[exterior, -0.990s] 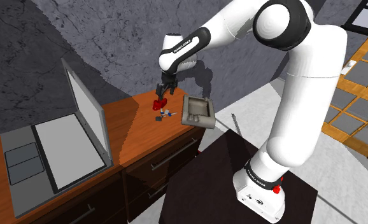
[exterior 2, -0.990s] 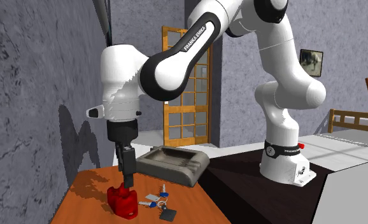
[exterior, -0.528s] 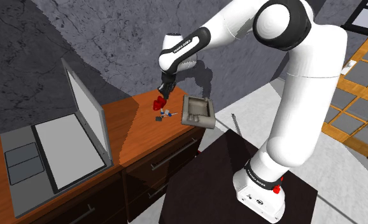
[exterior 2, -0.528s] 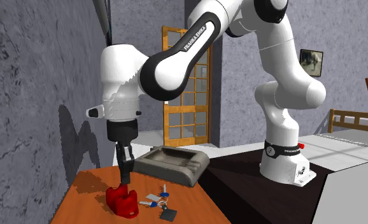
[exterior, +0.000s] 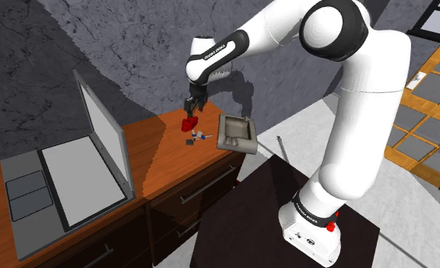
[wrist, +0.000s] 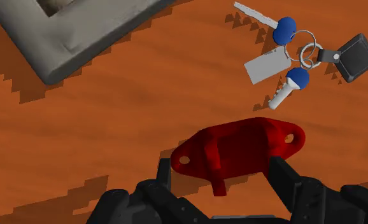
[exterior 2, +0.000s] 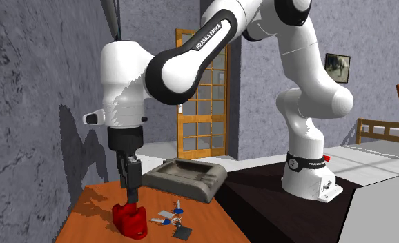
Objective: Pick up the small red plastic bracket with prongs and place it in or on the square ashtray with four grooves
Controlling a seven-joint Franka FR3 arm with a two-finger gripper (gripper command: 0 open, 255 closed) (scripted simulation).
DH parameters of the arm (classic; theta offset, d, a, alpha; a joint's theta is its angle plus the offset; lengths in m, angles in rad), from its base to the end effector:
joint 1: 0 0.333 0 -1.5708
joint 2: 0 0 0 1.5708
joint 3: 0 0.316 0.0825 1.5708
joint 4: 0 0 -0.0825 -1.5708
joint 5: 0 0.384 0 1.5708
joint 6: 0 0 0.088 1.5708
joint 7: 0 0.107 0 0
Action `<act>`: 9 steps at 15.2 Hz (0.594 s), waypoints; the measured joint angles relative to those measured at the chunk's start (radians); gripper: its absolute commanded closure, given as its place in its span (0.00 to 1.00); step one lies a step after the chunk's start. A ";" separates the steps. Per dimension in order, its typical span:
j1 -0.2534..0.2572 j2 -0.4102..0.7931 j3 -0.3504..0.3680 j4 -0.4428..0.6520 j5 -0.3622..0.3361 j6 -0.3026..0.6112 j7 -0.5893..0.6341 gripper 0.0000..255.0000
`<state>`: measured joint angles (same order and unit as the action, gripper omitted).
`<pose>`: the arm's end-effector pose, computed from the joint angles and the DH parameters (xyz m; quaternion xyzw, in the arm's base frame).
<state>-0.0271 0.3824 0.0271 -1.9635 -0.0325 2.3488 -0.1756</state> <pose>0.6148 -0.0011 0.2789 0.9952 0.0980 0.0010 0.0066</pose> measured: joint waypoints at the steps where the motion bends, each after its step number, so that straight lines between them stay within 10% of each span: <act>1: -0.003 0.016 0.009 0.048 -0.007 -0.036 -0.044 0.00; 9: -0.008 0.095 0.027 0.147 -0.027 -0.069 -0.146 0.00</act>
<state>-0.0355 0.4770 0.0538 -1.8163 -0.0593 2.2794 -0.3215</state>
